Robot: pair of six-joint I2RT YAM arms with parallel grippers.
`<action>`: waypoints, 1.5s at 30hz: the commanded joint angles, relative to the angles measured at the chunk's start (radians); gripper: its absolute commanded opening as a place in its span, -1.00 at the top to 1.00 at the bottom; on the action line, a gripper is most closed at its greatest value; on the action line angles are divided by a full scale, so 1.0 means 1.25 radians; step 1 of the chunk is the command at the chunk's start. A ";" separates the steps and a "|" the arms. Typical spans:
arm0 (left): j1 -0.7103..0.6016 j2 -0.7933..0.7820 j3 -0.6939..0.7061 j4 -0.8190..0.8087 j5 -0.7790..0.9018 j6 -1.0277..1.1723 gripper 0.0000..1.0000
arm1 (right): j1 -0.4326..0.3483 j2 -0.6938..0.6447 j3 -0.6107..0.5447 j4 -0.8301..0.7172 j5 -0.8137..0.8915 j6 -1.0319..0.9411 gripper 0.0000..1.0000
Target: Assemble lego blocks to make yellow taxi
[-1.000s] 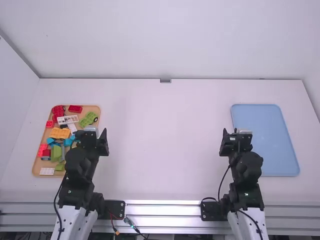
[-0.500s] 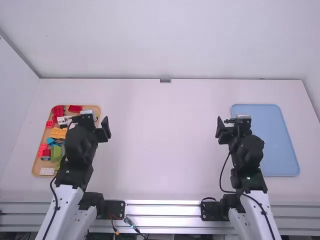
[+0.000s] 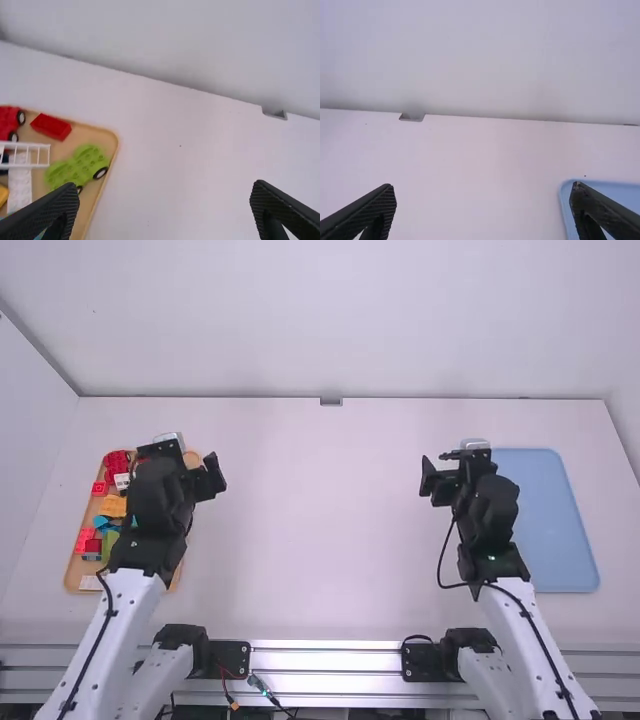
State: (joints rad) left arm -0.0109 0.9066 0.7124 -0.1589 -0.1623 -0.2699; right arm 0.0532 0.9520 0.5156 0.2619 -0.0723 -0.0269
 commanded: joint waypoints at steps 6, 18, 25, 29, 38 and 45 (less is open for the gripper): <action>0.083 0.119 0.173 -0.155 -0.028 -0.164 -0.95 | 0.010 0.051 0.058 0.015 -0.006 0.001 -0.95; 0.205 0.336 0.407 -0.399 -0.030 -0.254 -0.98 | 0.010 0.048 0.064 0.020 -0.049 0.001 -0.98; 0.264 0.439 0.503 -0.439 -0.030 -0.242 -0.98 | 0.011 0.049 0.064 0.045 -0.049 0.001 -0.98; 0.313 0.511 0.570 -0.488 -0.030 -0.255 -0.97 | 0.011 0.048 0.064 0.042 -0.046 -0.005 -0.98; 0.423 0.647 0.676 -0.603 0.038 -0.277 -0.98 | 0.011 0.048 0.064 0.056 -0.047 -0.005 -0.97; 0.480 0.675 0.629 -0.591 0.076 -0.276 -0.98 | 0.011 0.048 0.064 0.057 -0.049 -0.005 -0.98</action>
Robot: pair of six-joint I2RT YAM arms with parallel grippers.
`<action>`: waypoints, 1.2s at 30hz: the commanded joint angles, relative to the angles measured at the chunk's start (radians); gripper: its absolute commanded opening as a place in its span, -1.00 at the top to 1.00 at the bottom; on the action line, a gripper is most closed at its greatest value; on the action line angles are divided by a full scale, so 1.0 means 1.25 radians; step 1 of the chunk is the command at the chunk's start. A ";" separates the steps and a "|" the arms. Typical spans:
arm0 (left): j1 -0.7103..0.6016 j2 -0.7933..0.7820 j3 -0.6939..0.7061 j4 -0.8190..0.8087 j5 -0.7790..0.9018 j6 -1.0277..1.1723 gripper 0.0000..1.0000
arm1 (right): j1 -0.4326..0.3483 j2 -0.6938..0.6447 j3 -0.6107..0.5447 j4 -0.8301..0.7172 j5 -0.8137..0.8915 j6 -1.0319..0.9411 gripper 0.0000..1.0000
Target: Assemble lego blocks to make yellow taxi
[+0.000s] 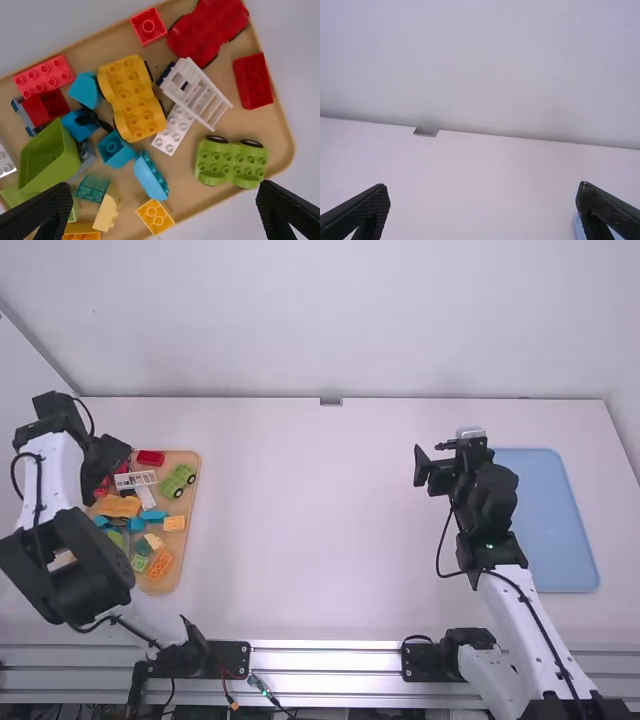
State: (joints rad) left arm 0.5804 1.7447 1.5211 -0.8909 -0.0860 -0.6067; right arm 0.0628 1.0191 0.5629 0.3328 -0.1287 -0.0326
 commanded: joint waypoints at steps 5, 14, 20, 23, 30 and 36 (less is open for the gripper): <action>0.026 0.005 -0.082 0.064 0.018 -0.007 -0.98 | 0.003 -0.004 0.026 -0.002 -0.004 0.008 -0.98; 0.028 0.005 -0.209 0.218 0.015 -0.030 -0.98 | 0.003 -0.004 0.026 -0.014 -0.004 0.005 -0.98; 0.033 0.005 -0.266 0.278 0.011 -0.045 -0.98 | 0.003 -0.004 0.026 -0.027 -0.004 0.005 -0.98; 0.033 0.022 -0.275 0.293 -0.009 -0.050 -0.98 | 0.003 -0.004 0.026 -0.027 -0.004 0.005 -0.98; 0.066 0.107 -0.240 0.290 0.040 -0.044 -0.98 | 0.003 -0.004 0.026 -0.036 -0.004 0.005 -0.98; 0.065 0.139 -0.227 0.293 0.035 -0.043 -0.98 | 0.003 -0.004 0.026 -0.040 -0.004 0.005 -0.98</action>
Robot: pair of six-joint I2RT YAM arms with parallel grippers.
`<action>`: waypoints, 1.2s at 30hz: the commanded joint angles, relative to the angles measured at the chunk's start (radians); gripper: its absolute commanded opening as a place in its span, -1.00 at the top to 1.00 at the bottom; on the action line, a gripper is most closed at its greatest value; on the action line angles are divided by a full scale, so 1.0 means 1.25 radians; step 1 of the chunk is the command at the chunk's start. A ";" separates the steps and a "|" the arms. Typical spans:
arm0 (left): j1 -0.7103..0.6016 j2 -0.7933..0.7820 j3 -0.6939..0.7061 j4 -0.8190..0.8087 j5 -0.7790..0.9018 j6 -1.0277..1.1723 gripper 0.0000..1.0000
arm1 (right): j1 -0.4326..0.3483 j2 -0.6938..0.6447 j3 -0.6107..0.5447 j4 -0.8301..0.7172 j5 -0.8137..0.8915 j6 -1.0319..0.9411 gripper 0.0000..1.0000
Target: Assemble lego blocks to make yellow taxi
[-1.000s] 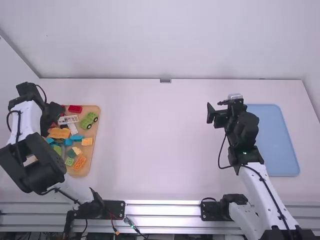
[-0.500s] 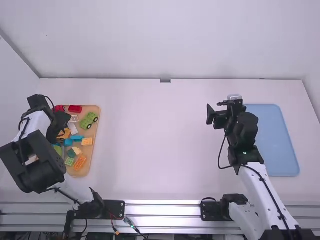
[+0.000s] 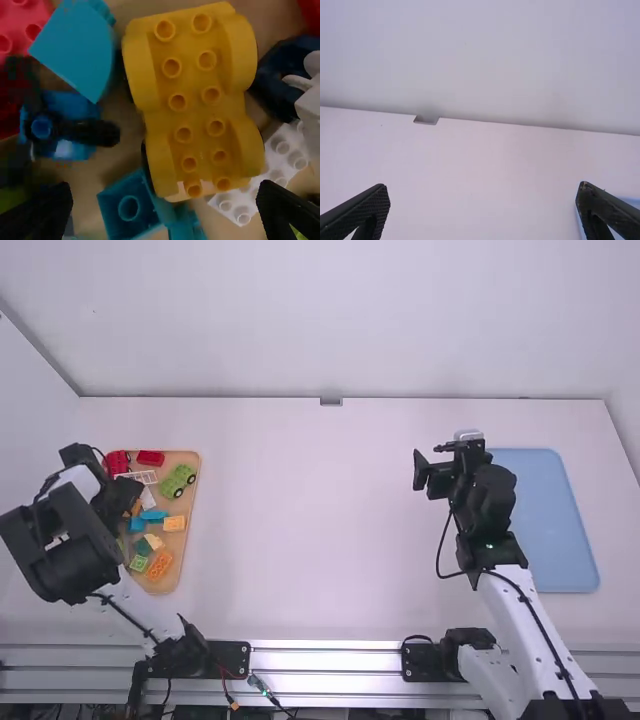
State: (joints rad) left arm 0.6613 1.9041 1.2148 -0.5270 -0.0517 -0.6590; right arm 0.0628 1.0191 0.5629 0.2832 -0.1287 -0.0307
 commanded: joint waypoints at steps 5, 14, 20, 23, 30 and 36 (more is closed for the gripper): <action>0.001 0.015 0.018 0.020 0.005 -0.002 -0.97 | 0.003 -0.004 0.026 0.000 -0.004 0.004 -0.98; 0.001 0.033 0.017 0.038 -0.028 -0.026 -0.98 | 0.003 -0.004 0.026 -0.005 -0.004 0.004 -0.98; 0.001 0.052 0.017 0.072 -0.034 -0.026 -0.98 | 0.003 -0.004 0.026 -0.008 -0.004 0.004 -0.98; 0.001 0.069 0.017 0.074 -0.034 -0.026 -0.98 | 0.003 -0.004 0.026 -0.009 -0.004 0.004 -0.98; -0.001 0.077 0.017 0.082 -0.034 -0.020 -0.97 | 0.003 -0.004 0.026 -0.008 -0.004 0.004 -0.98; 0.002 0.078 0.017 0.079 -0.034 -0.020 -0.41 | 0.003 -0.004 0.026 -0.009 -0.004 0.004 -0.98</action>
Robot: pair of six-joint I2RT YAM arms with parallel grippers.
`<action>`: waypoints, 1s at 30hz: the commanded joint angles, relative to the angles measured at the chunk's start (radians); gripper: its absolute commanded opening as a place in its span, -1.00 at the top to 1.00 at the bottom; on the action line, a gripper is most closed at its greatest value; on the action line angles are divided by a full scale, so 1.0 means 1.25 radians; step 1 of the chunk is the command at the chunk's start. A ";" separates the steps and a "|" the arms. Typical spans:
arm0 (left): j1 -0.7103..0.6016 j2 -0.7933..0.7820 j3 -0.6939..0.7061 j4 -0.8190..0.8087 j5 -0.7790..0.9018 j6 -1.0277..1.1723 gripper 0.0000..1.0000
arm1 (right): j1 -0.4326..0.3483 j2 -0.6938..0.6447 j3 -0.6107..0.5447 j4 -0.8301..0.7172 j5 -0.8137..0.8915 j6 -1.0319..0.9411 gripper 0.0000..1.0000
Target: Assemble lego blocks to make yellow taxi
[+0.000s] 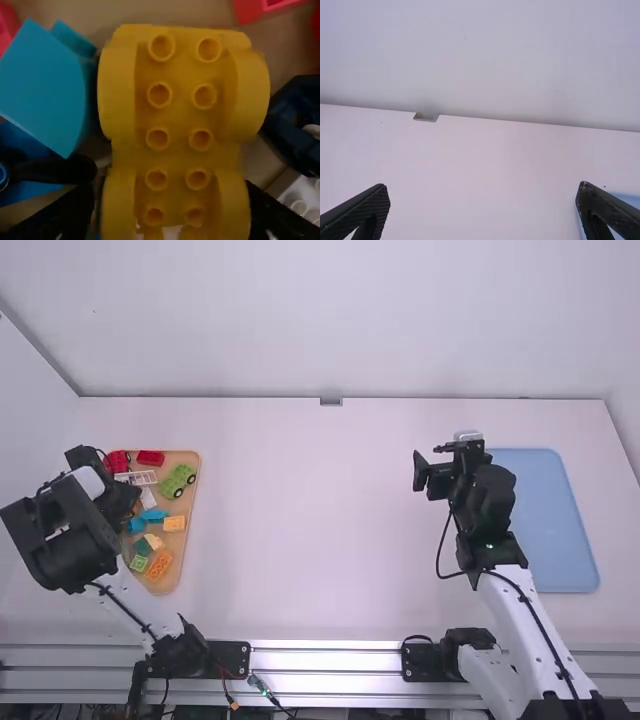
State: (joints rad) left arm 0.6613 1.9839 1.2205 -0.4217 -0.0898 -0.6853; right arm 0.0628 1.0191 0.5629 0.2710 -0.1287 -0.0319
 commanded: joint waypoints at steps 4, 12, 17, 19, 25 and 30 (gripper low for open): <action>-0.002 0.014 0.011 -0.005 -0.004 0.001 -0.35 | 0.003 -0.004 0.026 0.002 -0.004 0.005 -0.98; 0.001 0.014 -0.010 0.034 -0.006 0.046 -0.45 | 0.003 -0.004 0.026 0.001 -0.004 0.005 -0.98; -0.001 0.014 -0.022 0.060 -0.006 0.092 -0.74 | 0.003 -0.004 0.026 0.001 -0.004 0.007 -0.98; 0.002 0.014 -0.026 0.067 -0.006 0.093 -0.75 | 0.005 -0.004 0.026 0.001 -0.005 0.008 -0.98; -0.001 0.014 -0.030 0.078 -0.025 0.115 -0.48 | 0.031 -0.005 0.026 0.004 -0.003 0.004 -0.98; 0.000 0.014 -0.030 0.076 -0.027 0.115 -0.22 | 0.034 -0.005 0.026 0.008 -0.004 -0.001 -0.98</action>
State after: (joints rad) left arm 0.6609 1.9842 1.1984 -0.3229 -0.1089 -0.5518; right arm 0.1047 1.0191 0.5629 0.2783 -0.1299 -0.0307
